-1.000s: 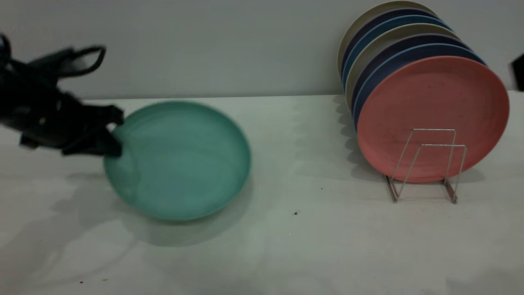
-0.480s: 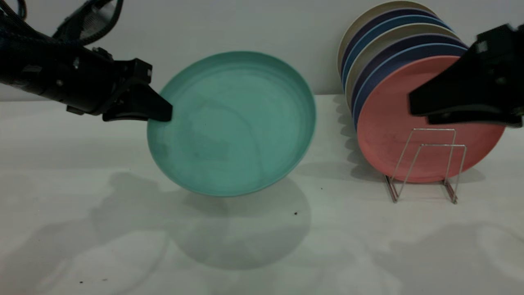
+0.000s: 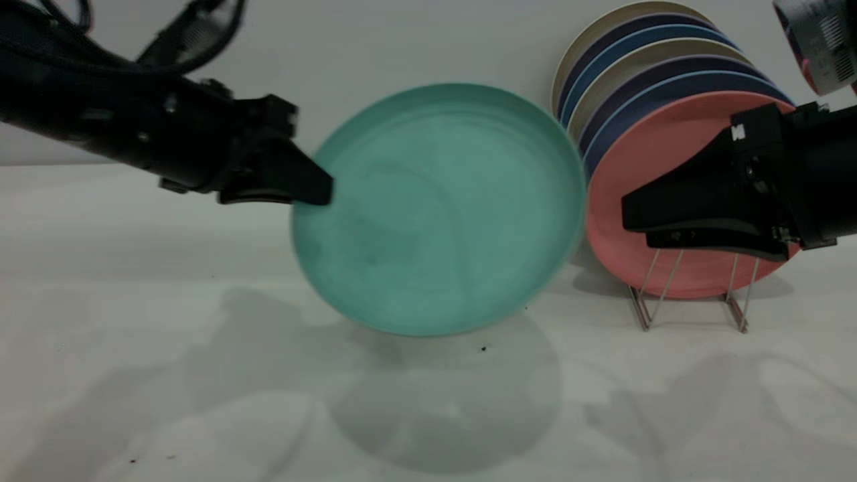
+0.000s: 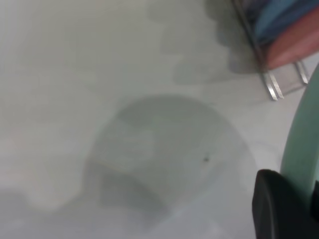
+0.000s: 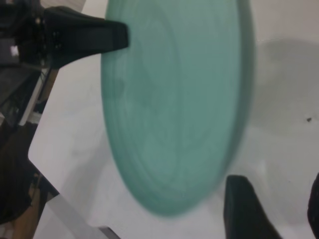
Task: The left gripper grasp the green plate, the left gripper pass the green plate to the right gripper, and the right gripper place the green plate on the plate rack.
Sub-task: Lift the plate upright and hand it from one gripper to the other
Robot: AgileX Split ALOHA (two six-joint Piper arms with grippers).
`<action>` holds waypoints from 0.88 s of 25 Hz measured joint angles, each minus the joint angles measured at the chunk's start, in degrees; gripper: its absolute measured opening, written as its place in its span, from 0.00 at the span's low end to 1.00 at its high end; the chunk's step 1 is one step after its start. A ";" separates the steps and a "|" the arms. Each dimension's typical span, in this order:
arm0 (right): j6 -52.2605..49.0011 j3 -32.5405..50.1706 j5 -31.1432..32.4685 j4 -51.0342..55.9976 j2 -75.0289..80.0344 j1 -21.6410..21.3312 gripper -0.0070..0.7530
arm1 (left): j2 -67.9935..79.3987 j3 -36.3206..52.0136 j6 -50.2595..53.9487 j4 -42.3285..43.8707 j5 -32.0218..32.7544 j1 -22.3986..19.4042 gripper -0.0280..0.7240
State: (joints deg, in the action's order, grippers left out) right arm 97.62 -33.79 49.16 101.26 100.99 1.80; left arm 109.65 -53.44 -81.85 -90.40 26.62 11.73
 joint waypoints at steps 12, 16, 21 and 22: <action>0.48 -0.06 0.13 0.11 0.15 0.00 0.42 | 0.00 0.00 0.22 -3.25 0.62 7.53 0.06; 0.48 -0.06 0.13 0.11 0.15 0.00 0.28 | 0.00 0.00 0.39 -3.25 1.47 7.89 0.06; 0.29 -0.06 -1.81 0.80 0.19 -0.07 0.13 | 0.00 0.00 0.39 -3.33 2.04 7.72 0.06; 0.29 -0.06 -1.81 0.85 0.19 -0.07 0.13 | 0.00 0.00 0.70 -3.51 2.12 7.56 0.06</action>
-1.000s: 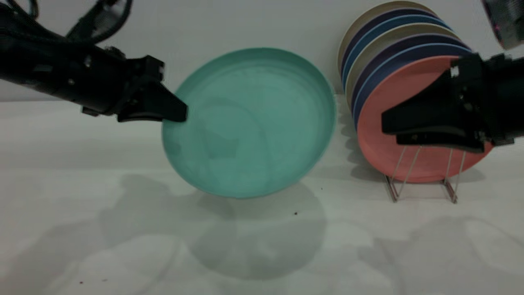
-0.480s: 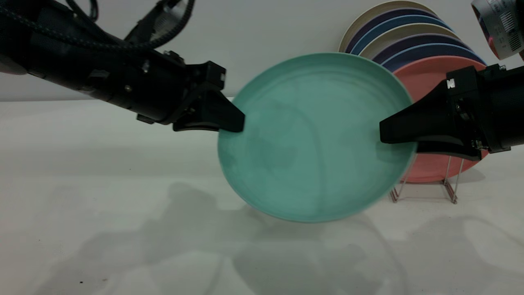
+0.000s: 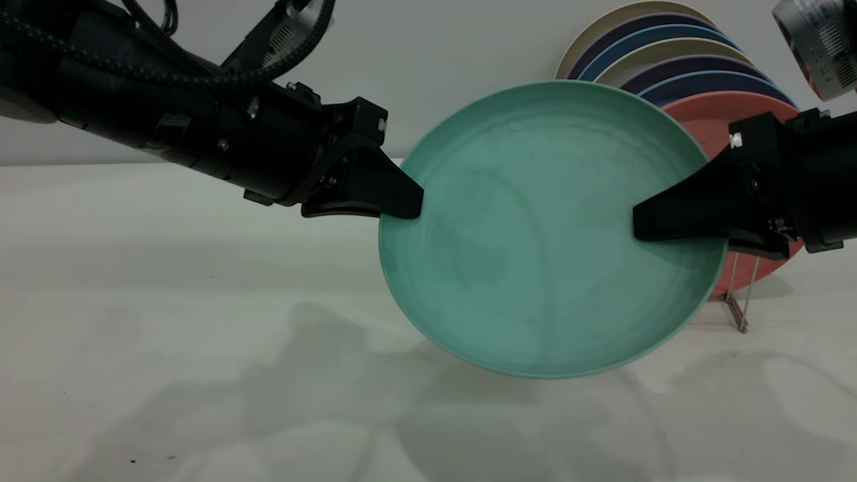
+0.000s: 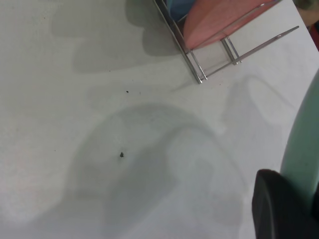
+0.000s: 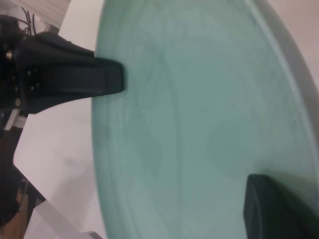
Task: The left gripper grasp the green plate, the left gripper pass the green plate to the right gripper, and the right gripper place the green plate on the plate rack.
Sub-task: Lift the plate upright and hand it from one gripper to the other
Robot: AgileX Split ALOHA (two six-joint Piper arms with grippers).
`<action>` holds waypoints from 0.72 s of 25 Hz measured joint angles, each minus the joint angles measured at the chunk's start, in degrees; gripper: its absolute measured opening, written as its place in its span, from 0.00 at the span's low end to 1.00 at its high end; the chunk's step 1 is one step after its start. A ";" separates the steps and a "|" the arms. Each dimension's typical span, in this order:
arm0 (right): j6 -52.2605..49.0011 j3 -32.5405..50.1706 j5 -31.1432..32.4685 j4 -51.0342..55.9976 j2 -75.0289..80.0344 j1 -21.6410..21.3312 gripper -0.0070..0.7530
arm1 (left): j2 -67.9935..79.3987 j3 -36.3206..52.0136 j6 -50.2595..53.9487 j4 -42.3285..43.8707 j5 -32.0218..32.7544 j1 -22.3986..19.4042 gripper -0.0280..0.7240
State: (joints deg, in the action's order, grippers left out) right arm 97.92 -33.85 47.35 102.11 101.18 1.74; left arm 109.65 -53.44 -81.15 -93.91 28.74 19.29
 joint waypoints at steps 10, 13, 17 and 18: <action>0.12 -0.12 1.69 0.56 0.00 0.05 0.12 | 0.00 0.00 6.73 2.45 12.63 -5.65 0.28; 0.35 -0.12 1.33 0.22 0.00 0.05 0.12 | 0.00 0.00 6.97 5.08 15.92 -8.36 0.45; 0.81 -0.12 1.23 -0.49 0.00 0.05 0.12 | 0.00 0.00 8.77 12.75 16.65 -11.12 0.65; 0.97 -0.12 1.36 -0.49 0.00 0.05 0.12 | 0.00 0.00 9.25 14.77 16.65 -11.83 0.68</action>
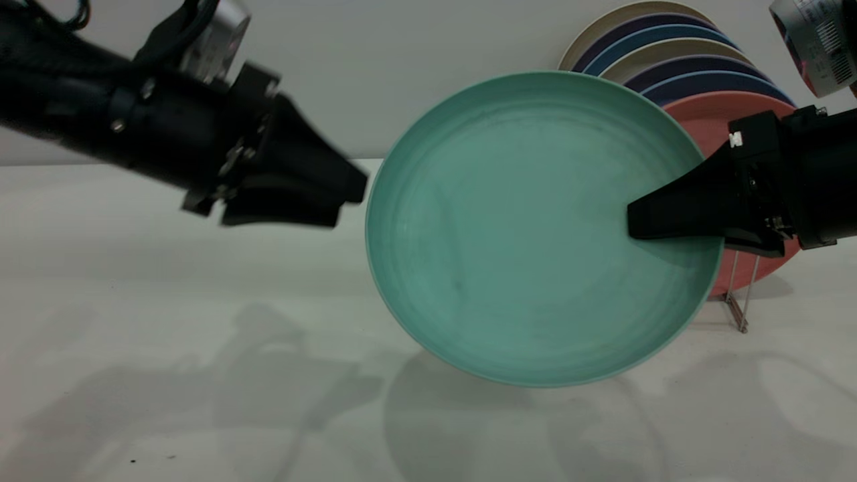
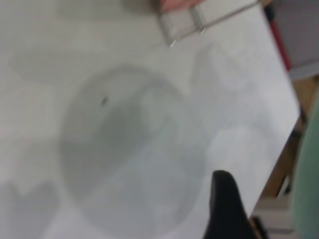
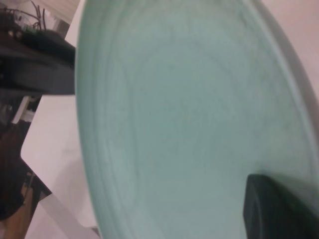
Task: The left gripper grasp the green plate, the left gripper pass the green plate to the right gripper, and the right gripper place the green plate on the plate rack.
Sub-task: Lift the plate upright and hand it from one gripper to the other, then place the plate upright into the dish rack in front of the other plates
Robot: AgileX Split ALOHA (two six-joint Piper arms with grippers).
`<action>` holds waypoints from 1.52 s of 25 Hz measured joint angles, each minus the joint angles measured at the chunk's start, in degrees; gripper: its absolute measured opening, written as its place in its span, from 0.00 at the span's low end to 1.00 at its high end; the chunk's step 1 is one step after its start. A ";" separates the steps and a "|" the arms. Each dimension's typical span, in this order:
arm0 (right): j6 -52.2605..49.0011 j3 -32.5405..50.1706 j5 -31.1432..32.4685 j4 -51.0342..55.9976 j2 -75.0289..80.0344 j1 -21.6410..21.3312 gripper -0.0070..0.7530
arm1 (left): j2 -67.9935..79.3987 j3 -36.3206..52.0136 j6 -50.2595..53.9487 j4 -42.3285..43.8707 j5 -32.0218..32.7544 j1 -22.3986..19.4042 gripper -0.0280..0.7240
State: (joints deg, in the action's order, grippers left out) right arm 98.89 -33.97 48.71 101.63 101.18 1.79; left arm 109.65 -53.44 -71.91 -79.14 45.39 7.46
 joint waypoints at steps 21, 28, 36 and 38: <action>-7.33 -14.49 -7.68 -45.18 -12.95 0.00 0.12 | 0.00 0.00 42.05 50.25 -10.11 -8.48 0.74; -7.55 -23.44 -7.35 -68.21 -14.67 0.00 0.12 | 0.00 0.00 45.99 54.19 -10.86 -8.48 0.72; -6.06 -28.09 -10.44 -75.22 -14.56 0.00 0.12 | 0.00 0.00 46.17 54.50 -10.99 -8.48 0.68; -5.79 -29.29 -10.44 -75.68 -13.84 0.00 0.12 | 0.00 0.00 46.34 54.50 -11.23 -8.48 0.68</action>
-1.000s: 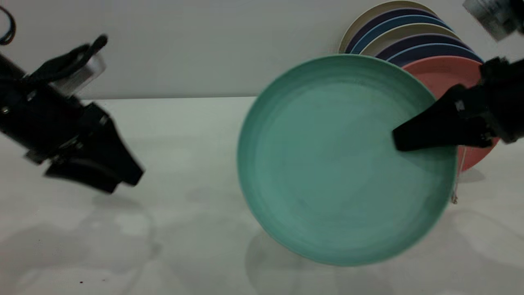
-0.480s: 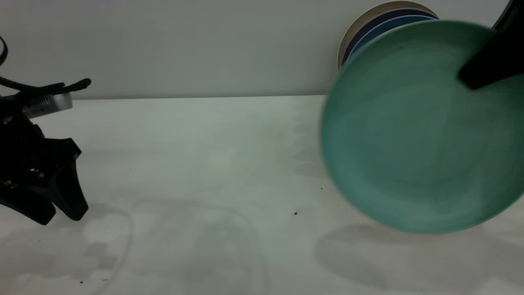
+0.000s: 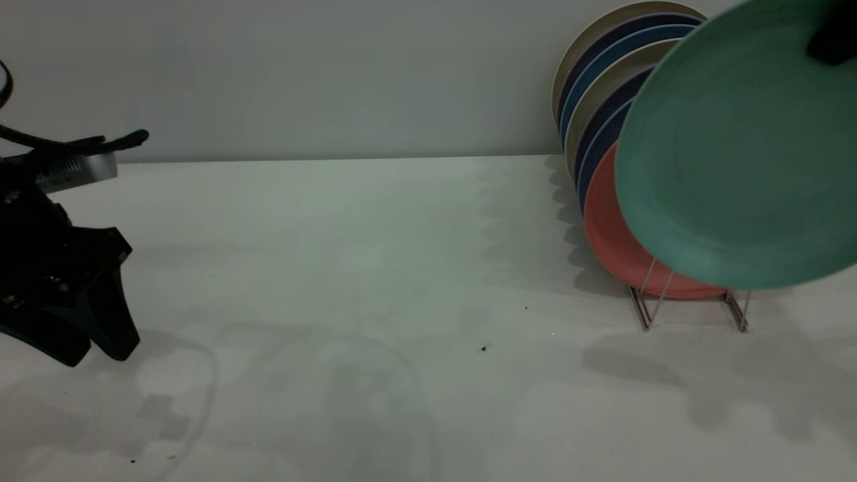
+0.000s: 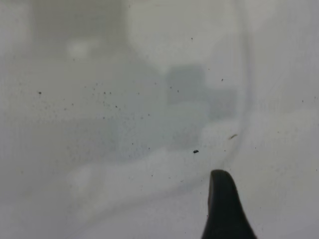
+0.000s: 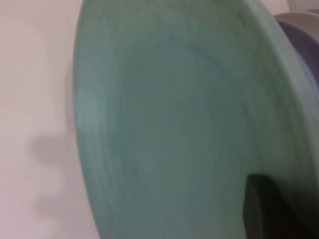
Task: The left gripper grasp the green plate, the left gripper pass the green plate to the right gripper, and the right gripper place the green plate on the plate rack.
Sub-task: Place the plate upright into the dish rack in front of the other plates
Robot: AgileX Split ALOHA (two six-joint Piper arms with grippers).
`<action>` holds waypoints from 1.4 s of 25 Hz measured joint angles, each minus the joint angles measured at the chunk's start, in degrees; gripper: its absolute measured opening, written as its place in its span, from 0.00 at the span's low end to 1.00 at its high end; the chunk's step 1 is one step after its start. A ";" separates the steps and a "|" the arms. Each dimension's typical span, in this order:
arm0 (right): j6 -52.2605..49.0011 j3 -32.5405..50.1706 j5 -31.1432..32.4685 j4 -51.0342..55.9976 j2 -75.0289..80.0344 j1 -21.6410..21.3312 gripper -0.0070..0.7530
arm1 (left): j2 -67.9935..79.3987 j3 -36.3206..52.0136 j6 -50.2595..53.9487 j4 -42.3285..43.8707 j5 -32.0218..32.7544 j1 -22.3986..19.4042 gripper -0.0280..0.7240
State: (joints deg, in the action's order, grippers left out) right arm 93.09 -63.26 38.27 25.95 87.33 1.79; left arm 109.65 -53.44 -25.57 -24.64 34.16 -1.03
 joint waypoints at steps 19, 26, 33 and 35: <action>-0.17 -14.09 2.32 -7.40 10.40 0.00 0.12 | 0.00 0.00 0.00 0.12 -1.10 0.00 0.68; -0.17 -14.12 0.26 -7.51 11.03 0.00 0.12 | 0.00 0.00 0.00 0.24 -1.12 0.00 0.68; -0.17 -14.12 -0.43 -7.56 11.38 0.00 0.12 | 0.00 0.00 0.00 0.24 -1.42 0.00 0.68; -0.17 -14.12 -0.89 -7.56 11.98 0.00 0.12 | 0.00 0.00 0.00 0.25 -1.43 0.00 0.68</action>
State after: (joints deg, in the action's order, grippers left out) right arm 92.93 -77.38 37.38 18.39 99.32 1.79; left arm 109.65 -53.44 -25.57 -24.39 32.72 -1.03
